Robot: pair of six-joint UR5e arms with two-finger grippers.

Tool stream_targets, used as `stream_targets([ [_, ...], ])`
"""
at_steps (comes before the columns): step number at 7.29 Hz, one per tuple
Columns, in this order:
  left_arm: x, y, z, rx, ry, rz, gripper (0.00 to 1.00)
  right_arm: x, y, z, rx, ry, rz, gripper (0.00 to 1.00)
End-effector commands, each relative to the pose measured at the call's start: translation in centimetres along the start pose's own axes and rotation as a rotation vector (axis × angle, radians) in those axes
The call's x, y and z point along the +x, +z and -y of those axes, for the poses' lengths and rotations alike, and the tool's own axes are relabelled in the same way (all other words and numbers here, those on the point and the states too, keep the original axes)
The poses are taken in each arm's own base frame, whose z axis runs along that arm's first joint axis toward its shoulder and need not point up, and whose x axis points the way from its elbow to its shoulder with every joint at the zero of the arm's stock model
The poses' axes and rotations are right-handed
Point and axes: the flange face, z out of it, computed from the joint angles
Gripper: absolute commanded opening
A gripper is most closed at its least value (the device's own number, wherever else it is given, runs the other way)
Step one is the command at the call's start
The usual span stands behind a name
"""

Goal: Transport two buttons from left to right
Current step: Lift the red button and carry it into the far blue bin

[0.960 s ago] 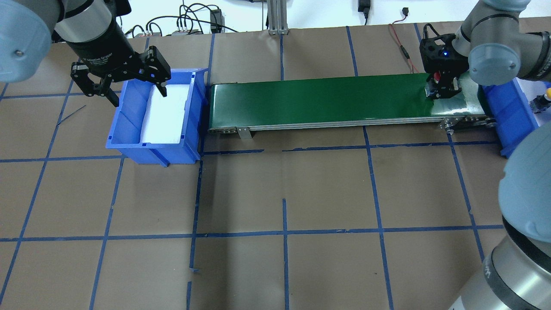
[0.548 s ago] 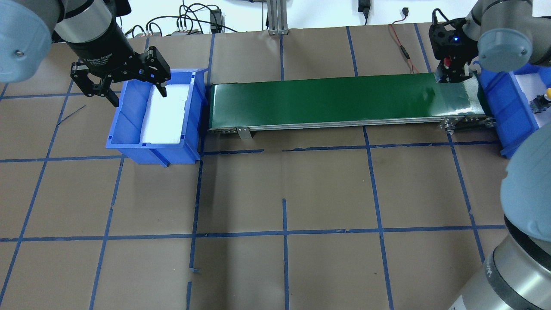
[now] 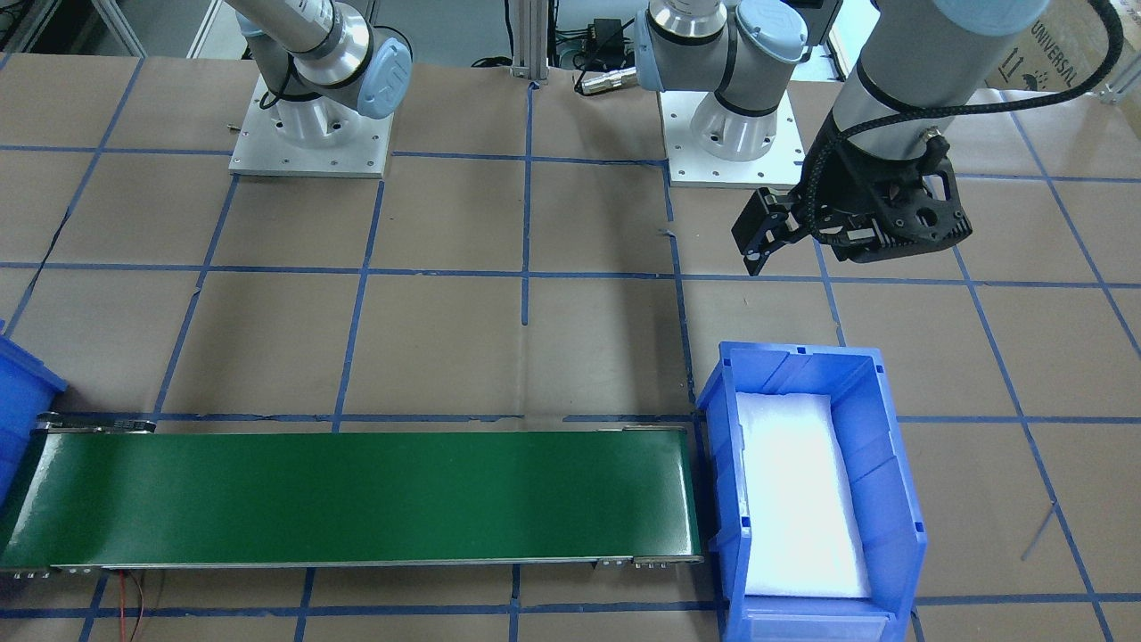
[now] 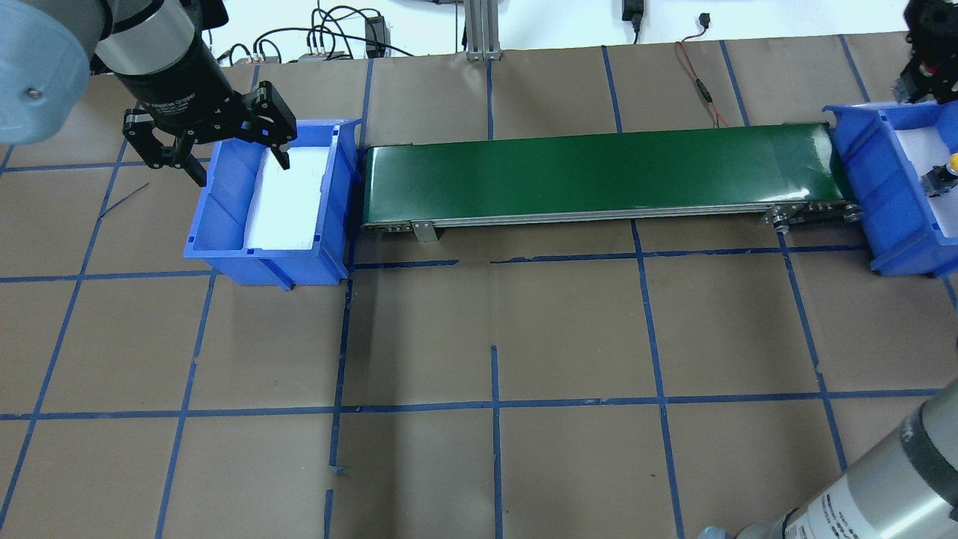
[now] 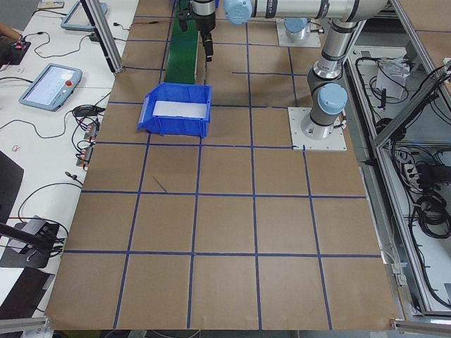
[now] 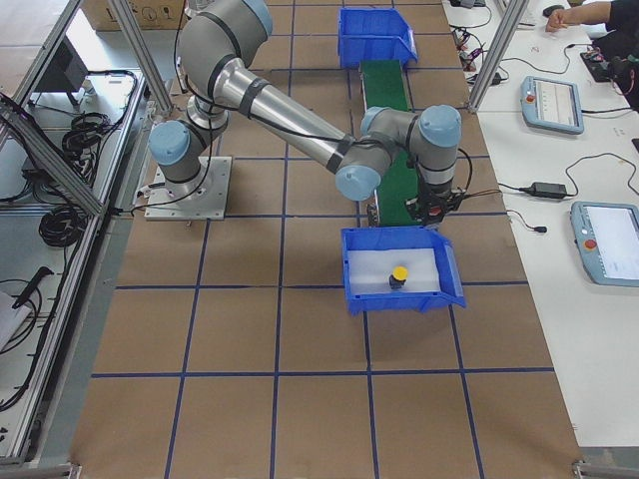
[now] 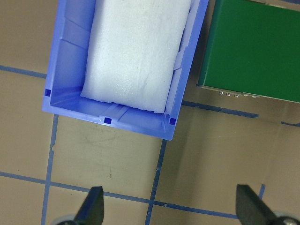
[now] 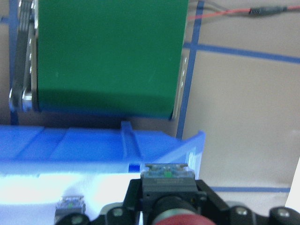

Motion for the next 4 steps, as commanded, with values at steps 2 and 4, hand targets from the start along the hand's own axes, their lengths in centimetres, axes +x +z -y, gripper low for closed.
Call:
stream_targets([
  [2, 0.0, 0.0, 0.0, 0.000, -0.001, 0.000, 1.00, -4.3, 4.8, -2.6, 0.088, -0.074, 0.044, 0.05],
  [4, 0.0, 0.0, 0.0, 0.000, -0.001, 0.000, 1.00, -5.1, 9.3, -3.7, 0.122, -0.058, 0.075, 0.06],
])
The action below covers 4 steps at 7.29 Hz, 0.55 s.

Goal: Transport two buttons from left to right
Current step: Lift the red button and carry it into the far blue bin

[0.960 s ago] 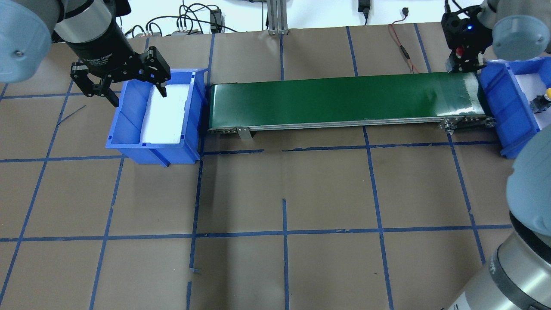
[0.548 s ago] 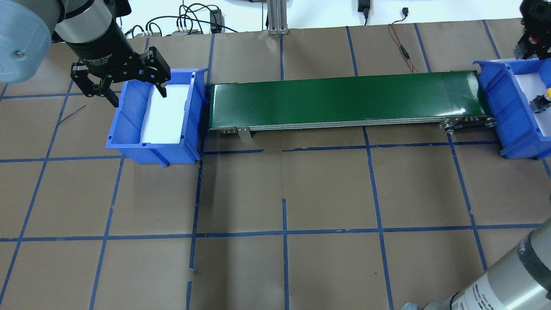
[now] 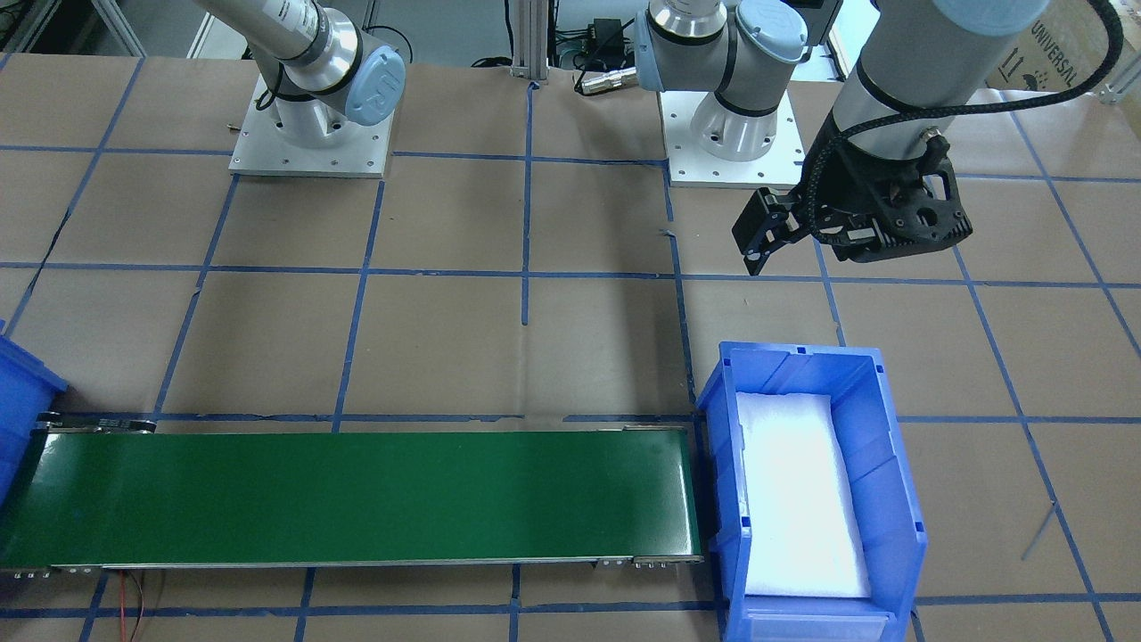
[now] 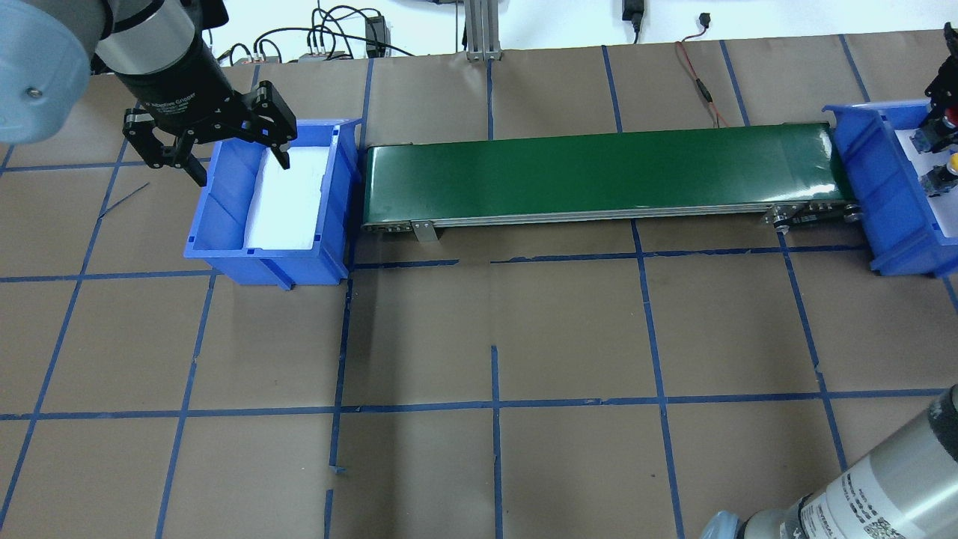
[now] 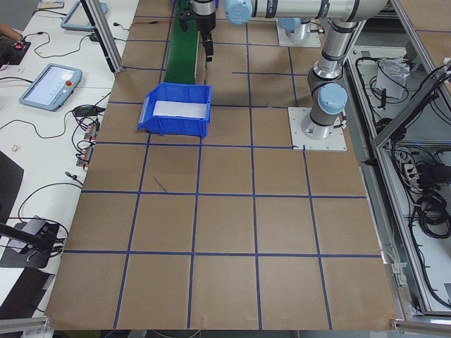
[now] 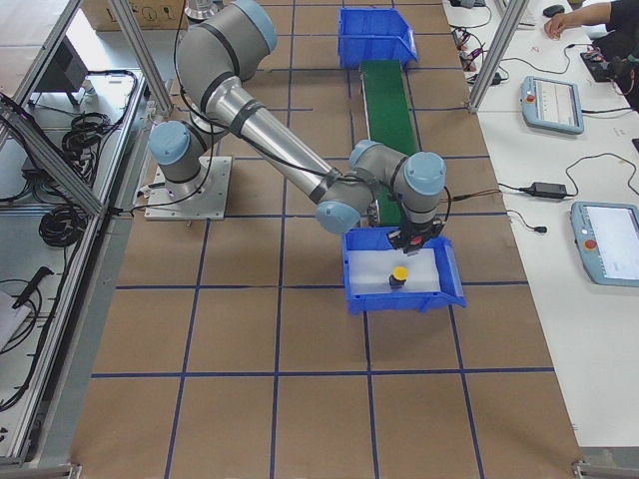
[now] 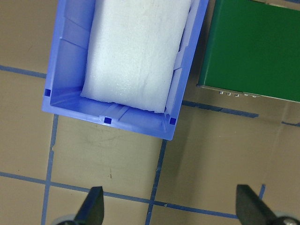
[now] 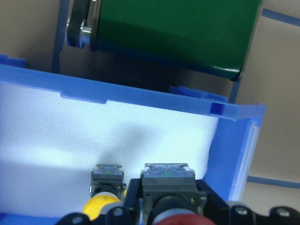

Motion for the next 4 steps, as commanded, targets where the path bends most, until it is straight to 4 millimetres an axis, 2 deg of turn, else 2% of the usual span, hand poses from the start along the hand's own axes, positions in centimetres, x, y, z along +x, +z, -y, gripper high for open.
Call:
stream_targets([
  [1, 0.0, 0.0, 0.0, 0.000, -0.001, -0.001, 1.00, -0.6, 4.1, -1.3, 0.021, 0.013, 0.019, 0.06],
  [2, 0.0, 0.0, 0.0, 0.000, 0.001, -0.001, 1.00, -1.0, 5.0, -1.0, 0.034, 0.035, 0.032, 0.09],
  [3, 0.0, 0.0, 0.0, 0.000, -0.001, -0.001, 1.00, -1.6, 6.1, -0.5, 0.050, 0.090, 0.046, 0.20],
  [4, 0.0, 0.0, 0.0, 0.000, -0.001, -0.001, 1.00, -1.6, 6.2, -0.6, 0.041, 0.091, 0.040, 0.30],
])
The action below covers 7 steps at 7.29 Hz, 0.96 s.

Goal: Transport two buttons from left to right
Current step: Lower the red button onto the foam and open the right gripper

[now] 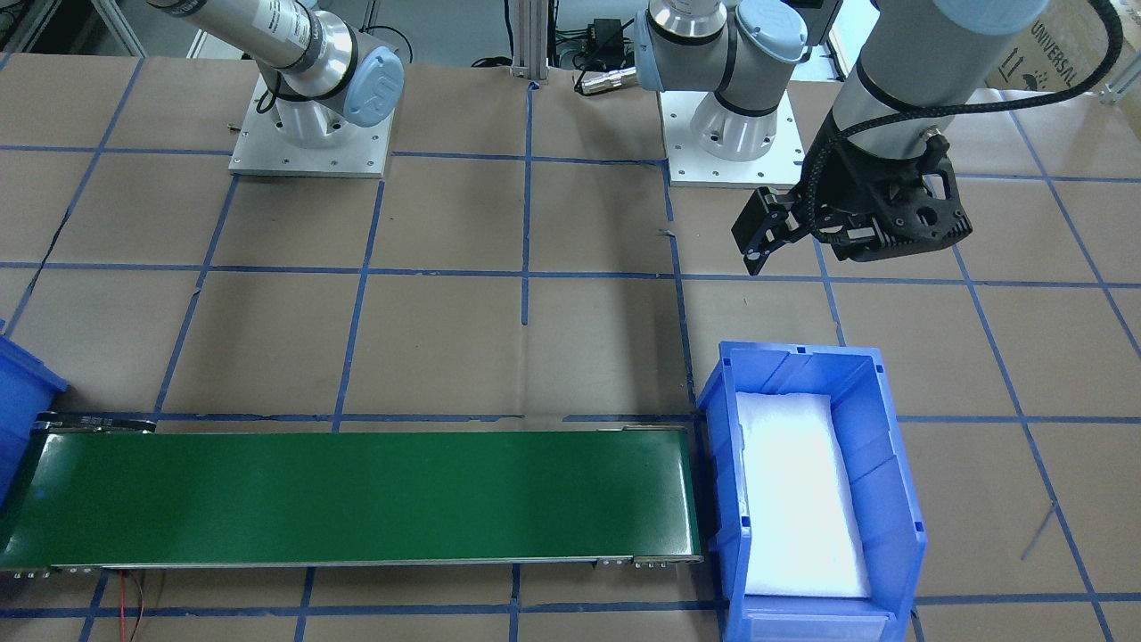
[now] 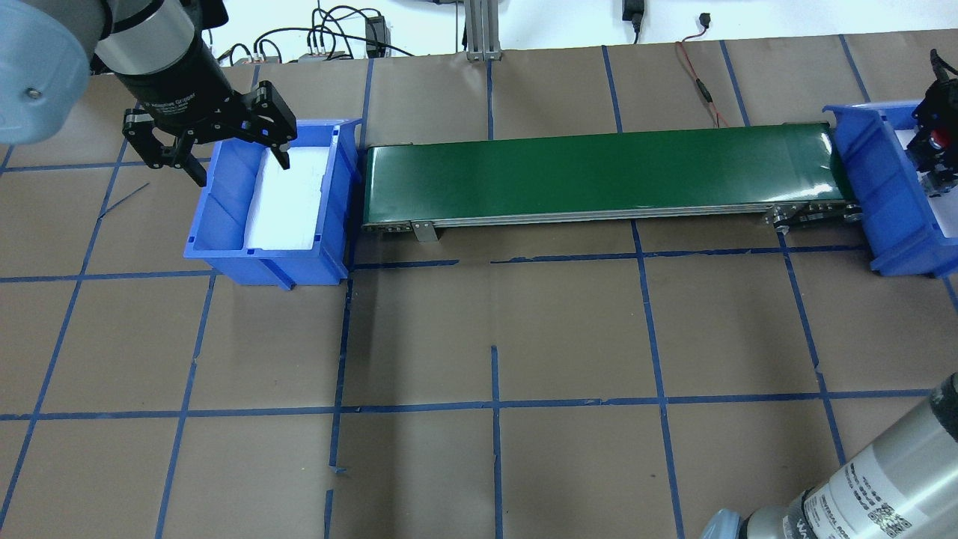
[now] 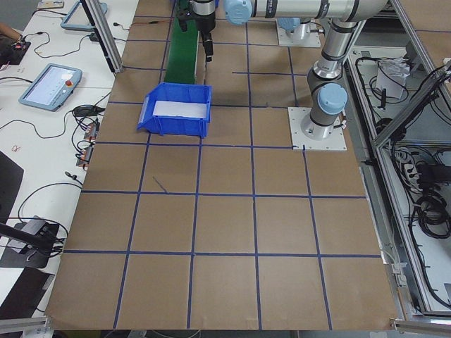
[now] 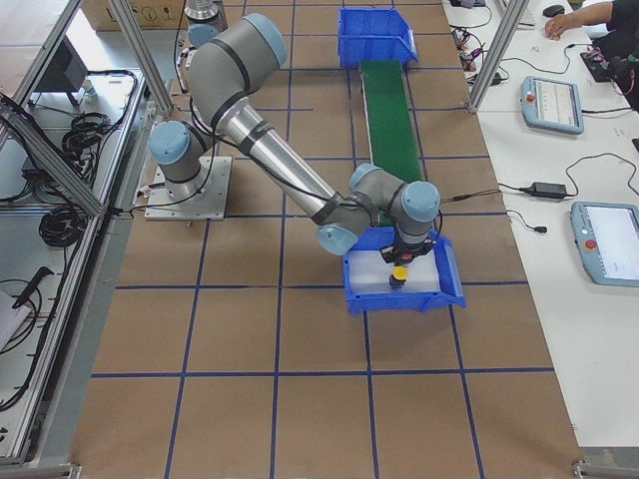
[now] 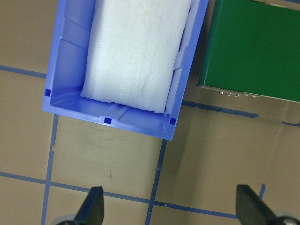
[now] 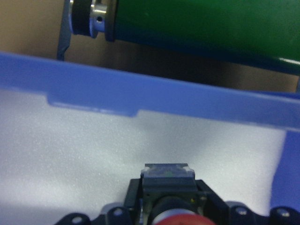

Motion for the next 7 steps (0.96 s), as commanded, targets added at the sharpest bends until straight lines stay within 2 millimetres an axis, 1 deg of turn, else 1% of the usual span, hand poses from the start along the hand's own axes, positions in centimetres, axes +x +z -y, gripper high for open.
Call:
stream_targets([
  [1, 0.0, 0.0, 0.0, 0.000, 0.001, 0.000, 1.00, -0.2, 0.6, 0.1, -0.001, 0.022, 0.000, 0.41],
  [2, 0.0, 0.0, 0.0, 0.000, 0.000, -0.002, 1.00, -0.4, 0.9, 0.2, 0.005, 0.024, 0.004, 0.77],
  [3, 0.0, 0.1, 0.0, -0.002, 0.000, -0.001, 1.00, -0.4, 0.1, 0.4, -0.005, 0.026, -0.002, 1.00],
  [4, 0.0, 0.1, 0.0, -0.002, 0.000, -0.001, 1.00, -0.4, -1.0, 0.5, -0.015, 0.026, -0.011, 1.00],
  [5, 0.0, 0.1, 0.0, -0.002, 0.000, -0.001, 1.00, -0.5, -3.8, 0.9, -0.044, 0.081, -0.035, 1.00],
  [6, 0.0, 0.1, 0.0, -0.002, 0.000, -0.001, 1.00, -1.2, -7.9, 2.0, -0.067, 0.094, -0.044, 1.00],
  [7, 0.0, 0.0, 0.0, 0.000, 0.000, 0.000, 1.00, -2.3, -12.2, 3.9, -0.056, 0.099, -0.026, 1.00],
])
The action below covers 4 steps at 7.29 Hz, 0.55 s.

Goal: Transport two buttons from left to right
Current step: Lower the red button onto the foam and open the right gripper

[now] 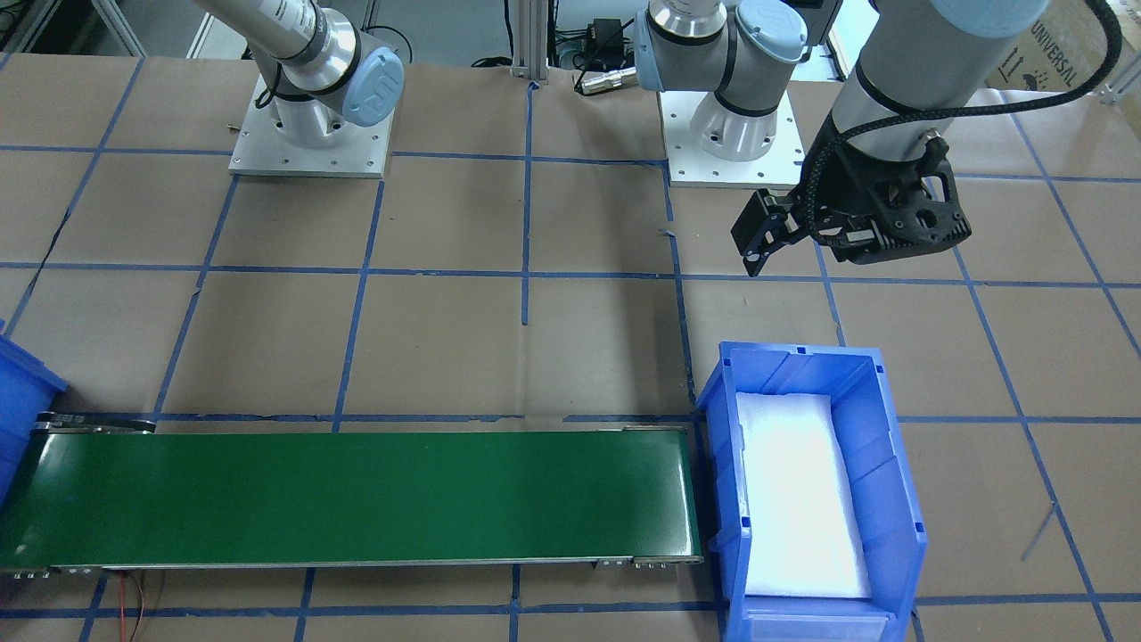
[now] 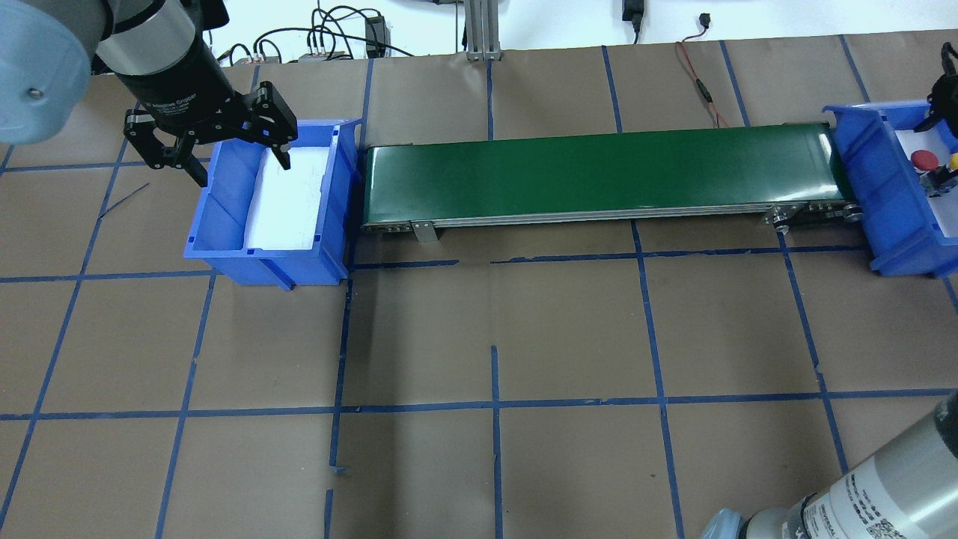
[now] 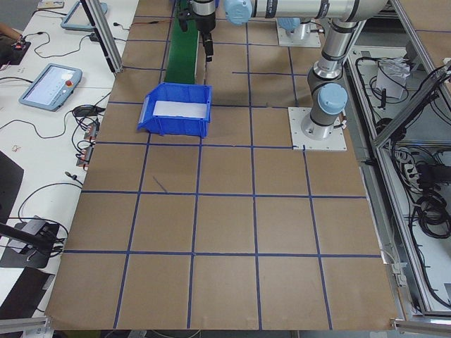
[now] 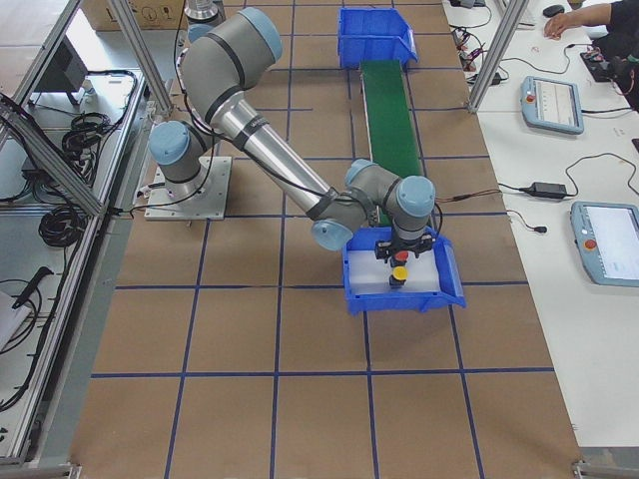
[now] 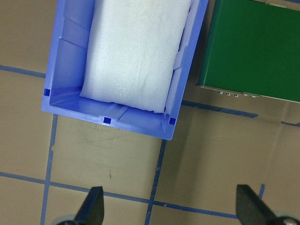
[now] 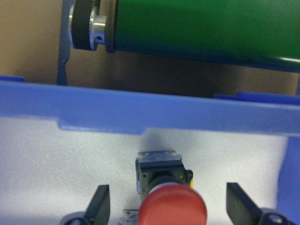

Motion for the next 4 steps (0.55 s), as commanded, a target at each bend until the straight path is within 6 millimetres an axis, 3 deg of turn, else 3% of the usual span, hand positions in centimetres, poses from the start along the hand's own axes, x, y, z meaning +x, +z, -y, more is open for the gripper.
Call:
stream_targets([
  [1, 0.0, 0.0, 0.0, 0.001, 0.001, 0.001, 1.00, -2.3, -10.4, 3.3, -0.066, 0.026, 0.010, 0.99],
  [2, 0.0, 0.0, 0.0, 0.001, 0.001, 0.001, 1.00, -4.1, -14.7, 5.3, -0.097, 0.071, 0.043, 0.86],
  [3, 0.0, 0.0, 0.0, 0.001, 0.001, 0.001, 1.00, -6.1, -18.3, 7.6, -0.081, 0.149, 0.073, 0.99],
  [4, 0.0, 0.0, 0.0, 0.001, 0.001, 0.003, 1.00, -8.1, -21.8, 10.3, -0.068, 0.304, 0.090, 1.00],
])
